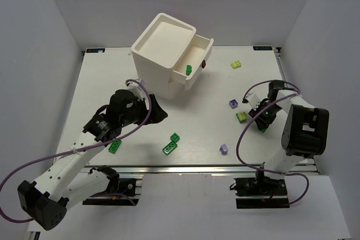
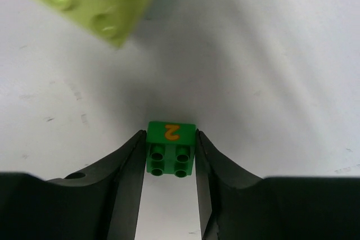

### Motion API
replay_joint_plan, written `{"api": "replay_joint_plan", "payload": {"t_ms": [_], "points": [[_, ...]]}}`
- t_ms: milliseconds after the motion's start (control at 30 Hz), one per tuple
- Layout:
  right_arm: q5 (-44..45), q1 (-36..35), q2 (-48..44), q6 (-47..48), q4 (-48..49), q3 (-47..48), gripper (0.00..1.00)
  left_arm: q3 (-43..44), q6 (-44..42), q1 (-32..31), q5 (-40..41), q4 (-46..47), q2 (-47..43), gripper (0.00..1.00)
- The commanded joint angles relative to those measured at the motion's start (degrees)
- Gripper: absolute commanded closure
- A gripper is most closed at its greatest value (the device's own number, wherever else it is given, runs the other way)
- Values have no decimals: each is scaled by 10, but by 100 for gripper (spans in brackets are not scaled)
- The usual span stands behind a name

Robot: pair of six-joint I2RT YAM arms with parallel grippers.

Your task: Sort the legos into containers by color

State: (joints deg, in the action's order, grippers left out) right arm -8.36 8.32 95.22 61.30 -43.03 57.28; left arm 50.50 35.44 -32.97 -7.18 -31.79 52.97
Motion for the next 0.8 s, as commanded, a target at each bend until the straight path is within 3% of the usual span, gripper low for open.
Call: {"api": "replay_joint_plan", "payload": {"t_ms": [0, 67, 167, 300, 367, 533, 633, 767], "points": [[-72, 6, -23, 96, -122, 19, 87, -10, 2, 1, -12, -3, 2, 9], [-118, 4, -55, 135, -233, 50, 89, -17, -3, 1, -12, -8, 6, 9], [-251, -8, -91, 174, -322, 144, 93, -28, -11, 1, -26, -10, 27, 7], [-360, -46, -97, 92, -307, 268, 100, -44, -13, 1, -42, 11, 49, 5], [-404, -81, -86, -11, -261, 316, 100, -46, -14, 1, -43, 19, 60, 5], [-368, -167, -84, -285, 122, 311, 100, -46, -25, -4, -57, 29, 92, 5], [-315, -221, -19, -408, 223, 377, 100, -50, -27, -4, -59, 37, 103, 4], [-273, -272, 80, -541, 270, 520, 100, -54, -27, -10, -52, 35, 114, 5]]}}
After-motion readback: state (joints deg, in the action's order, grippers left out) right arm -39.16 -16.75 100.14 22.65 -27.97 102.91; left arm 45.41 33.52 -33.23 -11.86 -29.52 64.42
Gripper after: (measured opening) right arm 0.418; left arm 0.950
